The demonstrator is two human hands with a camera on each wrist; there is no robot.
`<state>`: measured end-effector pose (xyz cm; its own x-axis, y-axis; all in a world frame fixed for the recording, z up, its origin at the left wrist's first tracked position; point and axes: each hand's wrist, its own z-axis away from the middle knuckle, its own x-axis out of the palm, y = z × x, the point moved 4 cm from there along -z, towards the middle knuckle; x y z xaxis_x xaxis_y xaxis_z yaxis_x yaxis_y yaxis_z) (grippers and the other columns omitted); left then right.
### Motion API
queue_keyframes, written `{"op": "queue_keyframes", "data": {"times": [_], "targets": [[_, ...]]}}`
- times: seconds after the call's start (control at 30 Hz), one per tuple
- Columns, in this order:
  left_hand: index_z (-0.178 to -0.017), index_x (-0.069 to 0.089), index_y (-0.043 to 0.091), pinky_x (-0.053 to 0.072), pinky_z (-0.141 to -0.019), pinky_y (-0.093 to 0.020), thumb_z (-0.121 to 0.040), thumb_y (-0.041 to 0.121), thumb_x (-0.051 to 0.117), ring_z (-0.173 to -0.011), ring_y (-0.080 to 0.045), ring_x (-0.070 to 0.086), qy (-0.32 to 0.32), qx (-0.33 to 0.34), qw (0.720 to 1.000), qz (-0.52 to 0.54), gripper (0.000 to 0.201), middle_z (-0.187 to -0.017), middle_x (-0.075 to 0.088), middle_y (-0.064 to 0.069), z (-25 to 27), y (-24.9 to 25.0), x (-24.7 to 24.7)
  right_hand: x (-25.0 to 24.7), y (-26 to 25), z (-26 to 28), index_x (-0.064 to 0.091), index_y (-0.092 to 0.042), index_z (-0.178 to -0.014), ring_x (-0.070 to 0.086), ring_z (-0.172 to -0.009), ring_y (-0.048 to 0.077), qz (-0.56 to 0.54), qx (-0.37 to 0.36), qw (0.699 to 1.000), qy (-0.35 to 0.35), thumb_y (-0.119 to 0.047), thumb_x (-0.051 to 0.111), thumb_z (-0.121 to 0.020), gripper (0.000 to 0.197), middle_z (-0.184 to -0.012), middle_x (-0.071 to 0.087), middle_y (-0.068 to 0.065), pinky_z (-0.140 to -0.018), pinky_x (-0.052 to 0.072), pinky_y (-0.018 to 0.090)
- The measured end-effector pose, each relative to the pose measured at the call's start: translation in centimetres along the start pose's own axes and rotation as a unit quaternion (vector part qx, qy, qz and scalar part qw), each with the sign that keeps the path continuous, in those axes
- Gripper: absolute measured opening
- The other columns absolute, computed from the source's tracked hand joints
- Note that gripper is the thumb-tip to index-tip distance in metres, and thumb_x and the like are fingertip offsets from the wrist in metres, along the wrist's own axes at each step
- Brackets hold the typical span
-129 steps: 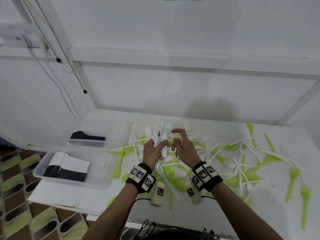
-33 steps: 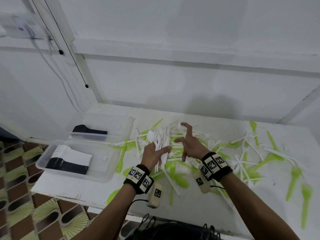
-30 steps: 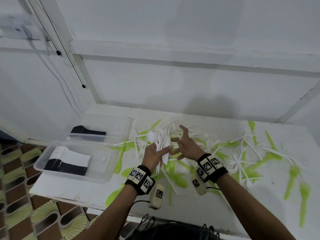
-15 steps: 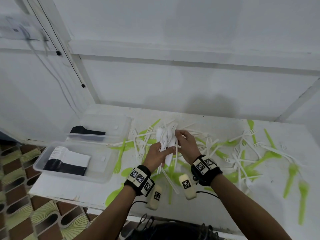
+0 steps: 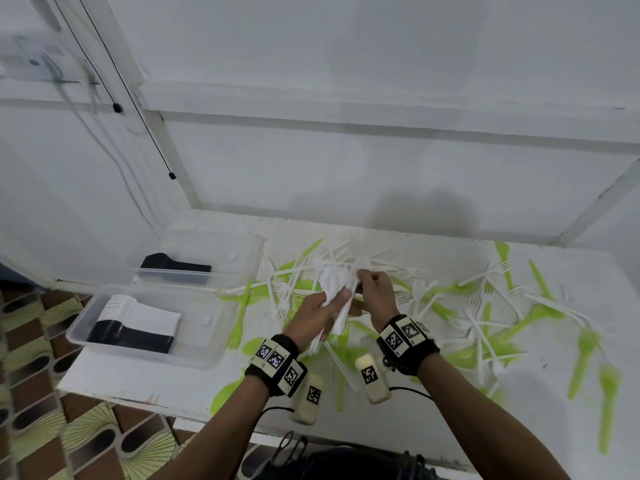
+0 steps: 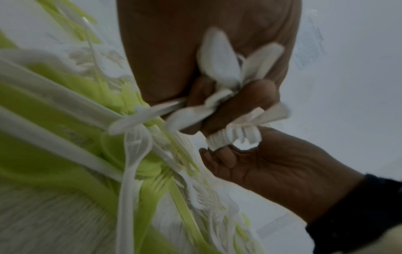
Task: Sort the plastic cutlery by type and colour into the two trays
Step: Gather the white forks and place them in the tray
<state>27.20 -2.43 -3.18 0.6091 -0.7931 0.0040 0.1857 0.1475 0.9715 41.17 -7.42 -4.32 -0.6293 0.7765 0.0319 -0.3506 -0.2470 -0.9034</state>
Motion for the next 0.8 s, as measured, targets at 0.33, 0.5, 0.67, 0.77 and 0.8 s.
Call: {"op": "queue_keyframes", "data": {"times": [0.33, 0.5, 0.67, 0.77, 0.8], "targets": [[-0.101, 0.078, 0.01, 0.041, -0.038, -0.026, -0.091, 0.027, 0.071, -0.063, -0.054, 0.058, 0.017, -0.004, 0.997, -0.076, 0.021, -0.09, 0.079, -0.006, -0.9, -0.4, -0.3, 0.1, 0.2, -0.2, 0.049, -0.003, -0.117, 0.069, -0.095, 0.032, 0.025, 0.02, 0.999, -0.027, -0.039, 0.057, -0.088, 0.047, -0.113, 0.064, 0.019, -0.065, 0.062, 0.041], [-0.108, 0.075, 0.004, 0.037, -0.035, -0.023, -0.1, 0.025, 0.065, -0.05, -0.017, 0.06, -0.013, -0.005, 0.999, -0.037, 0.025, -0.093, 0.079, -0.012, -0.6, 0.1, -0.2, 0.0, -0.5, 0.3, 0.062, -0.004, -0.119, 0.067, -0.086, 0.021, -0.014, 0.019, 0.996, -0.085, -0.019, 0.06, -0.096, 0.028, -0.108, 0.069, 0.016, -0.061, 0.055, 0.03], [-0.111, 0.073, 0.003, 0.032, -0.034, -0.021, -0.1, 0.025, 0.064, -0.039, -0.011, 0.051, -0.016, -0.042, 0.999, 0.027, 0.026, -0.095, 0.077, -0.019, -0.4, 0.4, -1.0, -0.3, -1.0, 1.2, 0.062, -0.017, -0.126, 0.072, -0.098, 0.026, -0.052, -0.009, 0.99, -0.128, -0.028, 0.076, -0.09, 0.04, -0.117, 0.072, 0.013, -0.08, 0.059, 0.043], [-0.108, 0.073, 0.006, 0.032, -0.035, -0.021, -0.1, 0.027, 0.064, -0.037, -0.013, 0.046, -0.034, -0.047, 0.998, 0.027, 0.025, -0.1, 0.076, -0.02, -0.5, 0.6, -1.7, -0.2, -1.3, 1.4, 0.057, -0.017, -0.13, 0.07, -0.101, 0.028, -0.086, 0.005, 0.983, -0.164, -0.027, 0.075, -0.091, 0.044, -0.119, 0.071, 0.014, -0.08, 0.059, 0.043], [-0.109, 0.073, 0.008, 0.032, -0.035, -0.021, -0.099, 0.029, 0.064, -0.04, -0.016, 0.045, -0.04, -0.045, 0.998, 0.029, 0.025, -0.101, 0.077, -0.02, -0.5, 0.6, -1.8, 0.0, -1.5, 1.5, 0.055, -0.017, -0.131, 0.069, -0.1, 0.027, -0.09, 0.004, 0.981, -0.17, -0.025, 0.074, -0.092, 0.045, -0.119, 0.07, 0.015, -0.078, 0.058, 0.042]]}}
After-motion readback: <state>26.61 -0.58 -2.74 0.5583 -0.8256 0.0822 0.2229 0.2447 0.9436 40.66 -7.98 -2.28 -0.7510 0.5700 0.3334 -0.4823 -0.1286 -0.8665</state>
